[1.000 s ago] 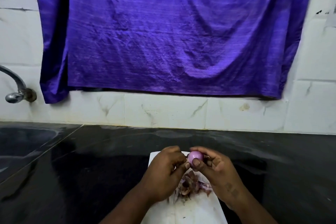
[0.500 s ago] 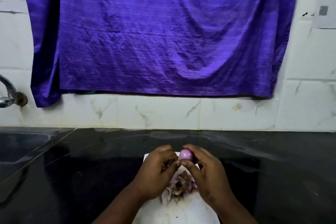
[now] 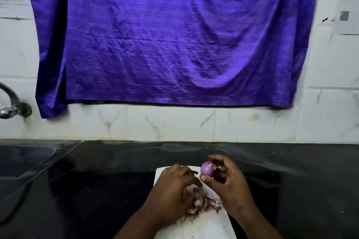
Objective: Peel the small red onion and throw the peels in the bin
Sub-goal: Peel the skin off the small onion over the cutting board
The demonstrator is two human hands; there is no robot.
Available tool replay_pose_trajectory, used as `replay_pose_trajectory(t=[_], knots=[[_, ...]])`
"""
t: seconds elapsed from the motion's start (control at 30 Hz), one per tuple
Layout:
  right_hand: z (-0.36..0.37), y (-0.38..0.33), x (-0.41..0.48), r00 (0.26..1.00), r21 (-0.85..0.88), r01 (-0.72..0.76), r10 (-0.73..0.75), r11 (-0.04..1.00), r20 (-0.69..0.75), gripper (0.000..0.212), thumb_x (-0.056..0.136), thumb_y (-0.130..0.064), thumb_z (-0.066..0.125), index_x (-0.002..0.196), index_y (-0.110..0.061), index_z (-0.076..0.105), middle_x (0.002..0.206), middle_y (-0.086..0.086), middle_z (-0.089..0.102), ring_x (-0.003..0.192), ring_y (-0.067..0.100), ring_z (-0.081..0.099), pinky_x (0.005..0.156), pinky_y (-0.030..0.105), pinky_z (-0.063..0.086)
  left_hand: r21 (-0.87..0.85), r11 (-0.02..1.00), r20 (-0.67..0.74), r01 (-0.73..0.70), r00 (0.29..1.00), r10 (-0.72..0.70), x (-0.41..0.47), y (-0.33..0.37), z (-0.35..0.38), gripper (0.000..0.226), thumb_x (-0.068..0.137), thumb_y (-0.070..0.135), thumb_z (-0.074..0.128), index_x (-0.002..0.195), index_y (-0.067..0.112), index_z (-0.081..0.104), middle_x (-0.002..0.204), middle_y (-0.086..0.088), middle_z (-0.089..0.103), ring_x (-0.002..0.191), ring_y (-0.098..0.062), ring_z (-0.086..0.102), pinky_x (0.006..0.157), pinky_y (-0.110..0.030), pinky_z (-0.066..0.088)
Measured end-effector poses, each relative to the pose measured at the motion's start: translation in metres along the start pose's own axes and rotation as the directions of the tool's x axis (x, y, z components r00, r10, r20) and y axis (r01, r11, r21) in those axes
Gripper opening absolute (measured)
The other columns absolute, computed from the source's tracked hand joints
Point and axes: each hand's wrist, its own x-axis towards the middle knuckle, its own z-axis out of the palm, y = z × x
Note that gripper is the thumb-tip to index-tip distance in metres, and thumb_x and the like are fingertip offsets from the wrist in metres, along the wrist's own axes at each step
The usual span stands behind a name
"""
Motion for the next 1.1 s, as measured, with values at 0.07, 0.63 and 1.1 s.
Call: replay_pose_trajectory(t=[0.07, 0.63, 1.1], knots=[[0.001, 0.001, 0.003, 1.0, 0.025, -0.01, 0.01, 1.0, -0.012, 0.058, 0.067, 0.0, 0.092, 0.11, -0.03, 0.068, 0.102, -0.018, 0.075, 0.091, 0.006, 0.073, 0.08, 0.02, 0.059, 0.032, 0.999, -0.031, -0.001, 1.0, 0.002, 0.0, 0.0, 0.0, 0.031, 0.095, 0.055, 0.05, 0.104, 0.038, 0.074, 0.1, 0.016, 0.065, 0.1, -0.008, 0.052, 0.084, -0.027, 0.035], [0.008, -0.001, -0.001, 0.989, 0.047, 0.102, -0.106, 0.994, 0.105, 0.057, 0.078, 0.004, 0.083, 0.122, -0.031, 0.074, 0.117, 0.002, 0.057, 0.105, 0.009, 0.065, 0.088, 0.021, 0.056, 0.06, 0.988, -0.214, 0.143, 0.969, -0.127, 0.001, -0.002, -0.004, 0.049, 0.1, 0.058, 0.043, 0.069, 0.029, 0.067, 0.071, 0.015, 0.056, 0.075, -0.005, 0.051, 0.075, -0.031, 0.035], [0.006, -0.001, -0.001, 0.99, -0.017, 0.05, -0.047, 0.999, 0.134, 0.055, 0.078, -0.004, 0.082, 0.118, -0.04, 0.071, 0.114, -0.021, 0.065, 0.109, 0.009, 0.069, 0.094, 0.035, 0.06, 0.01, 0.999, -0.26, 0.049, 0.965, -0.045, 0.001, 0.003, -0.012, 0.038, 0.095, 0.024, 0.072, 0.129, 0.039, 0.067, 0.115, 0.017, 0.069, 0.102, -0.005, 0.065, 0.081, -0.025, 0.053]])
